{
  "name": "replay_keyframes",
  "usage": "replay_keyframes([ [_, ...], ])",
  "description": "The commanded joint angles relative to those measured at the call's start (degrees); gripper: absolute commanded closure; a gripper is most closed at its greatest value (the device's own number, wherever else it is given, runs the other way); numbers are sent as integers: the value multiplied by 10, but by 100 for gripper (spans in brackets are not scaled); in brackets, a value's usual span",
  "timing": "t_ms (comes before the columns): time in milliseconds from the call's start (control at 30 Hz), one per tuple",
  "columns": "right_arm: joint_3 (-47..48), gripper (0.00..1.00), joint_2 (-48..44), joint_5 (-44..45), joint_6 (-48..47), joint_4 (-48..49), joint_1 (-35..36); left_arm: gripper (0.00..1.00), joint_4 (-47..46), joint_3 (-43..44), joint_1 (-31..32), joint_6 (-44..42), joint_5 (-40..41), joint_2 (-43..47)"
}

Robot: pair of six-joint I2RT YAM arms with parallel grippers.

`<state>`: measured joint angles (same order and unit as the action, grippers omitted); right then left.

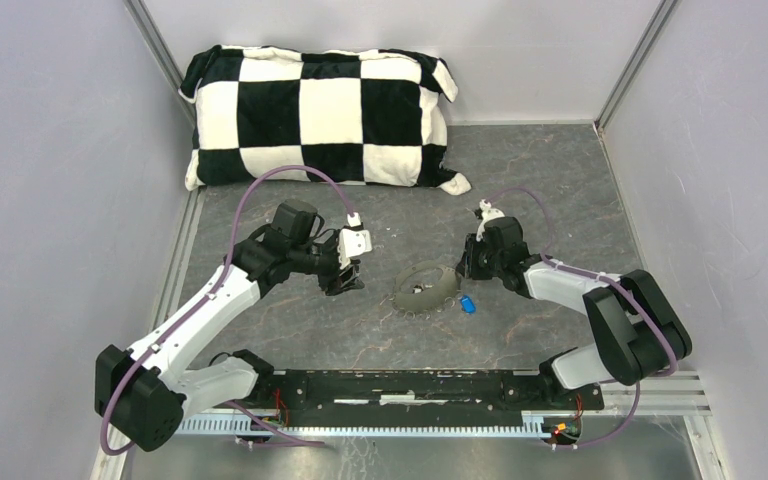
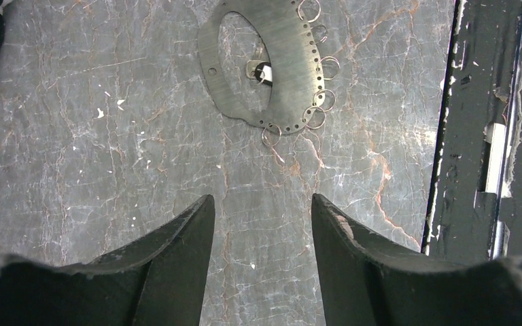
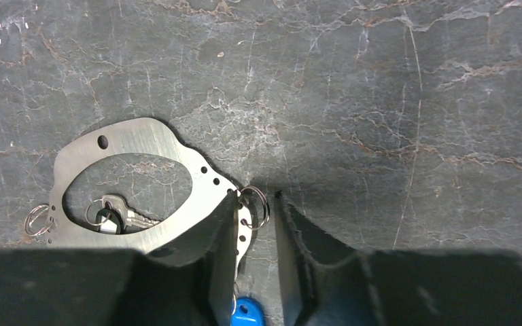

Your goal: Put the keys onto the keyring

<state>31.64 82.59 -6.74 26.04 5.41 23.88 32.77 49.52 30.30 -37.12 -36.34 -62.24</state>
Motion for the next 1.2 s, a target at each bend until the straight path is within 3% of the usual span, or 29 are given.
replay_keyframes([
  [0, 5, 77, 5, -16, 8, 3, -3, 39, -17, 11, 0, 1, 7, 10],
  [133, 16, 100, -1, -46, 2, 26, -6, 38, -17, 12, 0, 6, 3, 10],
  [333, 57, 100, -19, -231, -31, 125, 2, 30, -17, 25, 0, 42, -3, 18],
  [533, 123, 100, -76, -336, -118, 117, 62, 28, -30, 26, 0, 66, -7, 53],
  [767, 143, 100, -113, -400, -160, 149, 130, 28, -37, 54, -1, 23, -3, 90],
  [1000, 179, 100, -118, -415, -190, 131, 179, 29, 17, 80, -1, -33, -65, 123],
  [1167, 201, 100, -113, -415, -187, 131, 208, 30, 35, 65, 0, 5, -84, 144],
])
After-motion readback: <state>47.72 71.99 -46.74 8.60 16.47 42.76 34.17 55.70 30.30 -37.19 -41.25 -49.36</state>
